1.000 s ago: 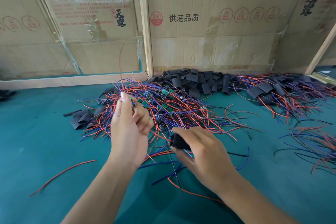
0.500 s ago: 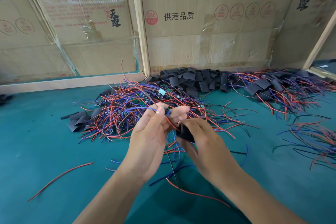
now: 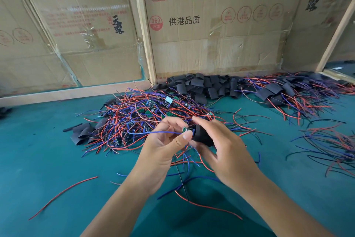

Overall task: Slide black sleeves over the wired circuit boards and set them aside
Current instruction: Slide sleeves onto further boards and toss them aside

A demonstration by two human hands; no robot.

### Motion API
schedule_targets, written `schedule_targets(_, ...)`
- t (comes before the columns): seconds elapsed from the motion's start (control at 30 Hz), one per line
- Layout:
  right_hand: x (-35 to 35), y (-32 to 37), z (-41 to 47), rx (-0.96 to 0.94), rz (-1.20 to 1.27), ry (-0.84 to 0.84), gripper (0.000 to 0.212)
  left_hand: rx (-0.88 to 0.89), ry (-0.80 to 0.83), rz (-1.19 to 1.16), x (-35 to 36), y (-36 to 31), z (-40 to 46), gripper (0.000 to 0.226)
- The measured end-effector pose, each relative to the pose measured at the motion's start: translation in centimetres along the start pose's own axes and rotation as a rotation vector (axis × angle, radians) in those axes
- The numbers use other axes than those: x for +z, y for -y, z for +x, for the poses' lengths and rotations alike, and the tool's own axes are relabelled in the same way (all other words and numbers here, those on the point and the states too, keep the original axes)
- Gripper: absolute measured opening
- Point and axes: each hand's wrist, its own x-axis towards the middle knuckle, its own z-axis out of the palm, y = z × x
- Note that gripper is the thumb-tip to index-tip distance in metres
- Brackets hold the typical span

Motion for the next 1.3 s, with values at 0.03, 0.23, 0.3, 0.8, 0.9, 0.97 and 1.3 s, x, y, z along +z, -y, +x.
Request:
schedule_targets(0.03,-0.1,0.0,0.0,-0.007,-0.019,0.005,0.049,0.002,-0.003,0.005,0.0,0.0,0.0,0.018)
schedule_targets(0.23,-0.3,0.2,0.0,-0.033,-0.134,0.025,0.055,0.020,-0.017,0.091,0.0,0.3,0.0,0.017)
schedule_targets(0.3,-0.3,-0.1,0.1,-0.037,-0.121,0.027,0.055,-0.008,-0.018,0.036,-0.1,0.2,0.1,0.016)
schedule_targets(0.8,-0.5,-0.5,0.0,0.012,0.039,0.221,0.049,-0.184,-0.044,0.081,-1.1,0.7,0.3,0.011)
schedule_targets(0.9,-0.6,-0.6,0.0,0.010,0.057,0.333,0.055,-0.247,0.024,0.124,-1.8,0.4,0.2,0.013)
schedule_targets(0.97,-0.6,-0.6,-0.1,0.011,0.052,0.368,0.055,-0.252,0.029,0.138,-2.1,0.4,0.2,0.013)
schedule_targets(1.3,-0.6,-0.6,-0.3,-0.013,0.053,0.364,0.028,-0.292,0.062,0.085,-2.0,0.6,0.1,0.019)
